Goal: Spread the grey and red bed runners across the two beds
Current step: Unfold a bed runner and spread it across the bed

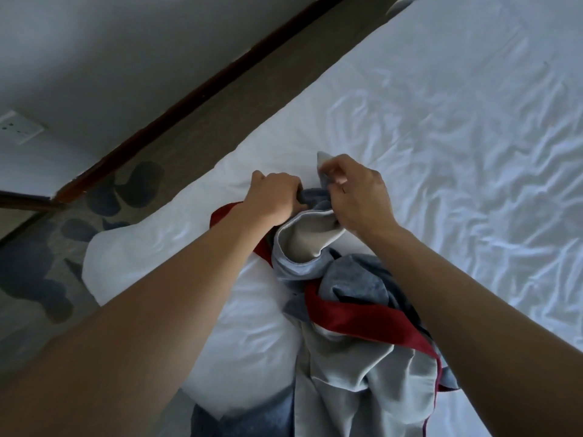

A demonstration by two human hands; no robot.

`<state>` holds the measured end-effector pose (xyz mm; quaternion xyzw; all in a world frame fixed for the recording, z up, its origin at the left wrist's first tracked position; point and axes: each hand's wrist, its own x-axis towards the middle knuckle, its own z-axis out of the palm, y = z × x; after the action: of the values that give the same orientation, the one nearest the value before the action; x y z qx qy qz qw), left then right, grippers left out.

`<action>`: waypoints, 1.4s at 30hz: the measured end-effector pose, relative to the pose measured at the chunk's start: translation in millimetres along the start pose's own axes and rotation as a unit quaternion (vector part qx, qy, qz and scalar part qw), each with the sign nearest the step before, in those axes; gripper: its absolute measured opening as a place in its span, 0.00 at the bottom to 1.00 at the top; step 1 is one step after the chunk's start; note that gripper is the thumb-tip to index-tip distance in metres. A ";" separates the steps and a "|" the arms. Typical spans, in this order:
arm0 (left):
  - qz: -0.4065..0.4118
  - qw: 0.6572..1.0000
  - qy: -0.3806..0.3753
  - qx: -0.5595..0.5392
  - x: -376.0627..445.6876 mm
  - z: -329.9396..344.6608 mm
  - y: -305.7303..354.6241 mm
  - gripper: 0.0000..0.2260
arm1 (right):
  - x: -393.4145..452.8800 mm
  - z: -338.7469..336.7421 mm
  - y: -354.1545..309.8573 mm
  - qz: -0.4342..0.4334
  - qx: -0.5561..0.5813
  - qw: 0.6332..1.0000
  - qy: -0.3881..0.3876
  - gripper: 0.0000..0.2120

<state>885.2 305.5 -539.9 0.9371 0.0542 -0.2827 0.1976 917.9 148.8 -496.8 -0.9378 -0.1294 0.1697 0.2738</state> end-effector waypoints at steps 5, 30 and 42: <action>-0.064 0.987 0.148 0.020 -6.1 -8.4 -44.6 0.09 | 23.2 1.2 -15.2 0.025 0.010 0.998 0.056 0.13; 0.107 0.936 0.287 0.174 52.2 -69.0 -51.8 0.07 | 15.7 -8.9 24.1 0.112 0.050 0.991 -0.050 0.07; 0.280 0.947 0.040 0.153 19.8 -48.5 0.2 0.13 | -46.4 0.7 17.8 0.093 -0.029 0.974 -0.203 0.08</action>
<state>926.4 324.5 -513.8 0.9440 -0.2462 -0.1834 0.1209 878.1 119.0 -495.9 -0.8993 -0.0990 0.3772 0.1980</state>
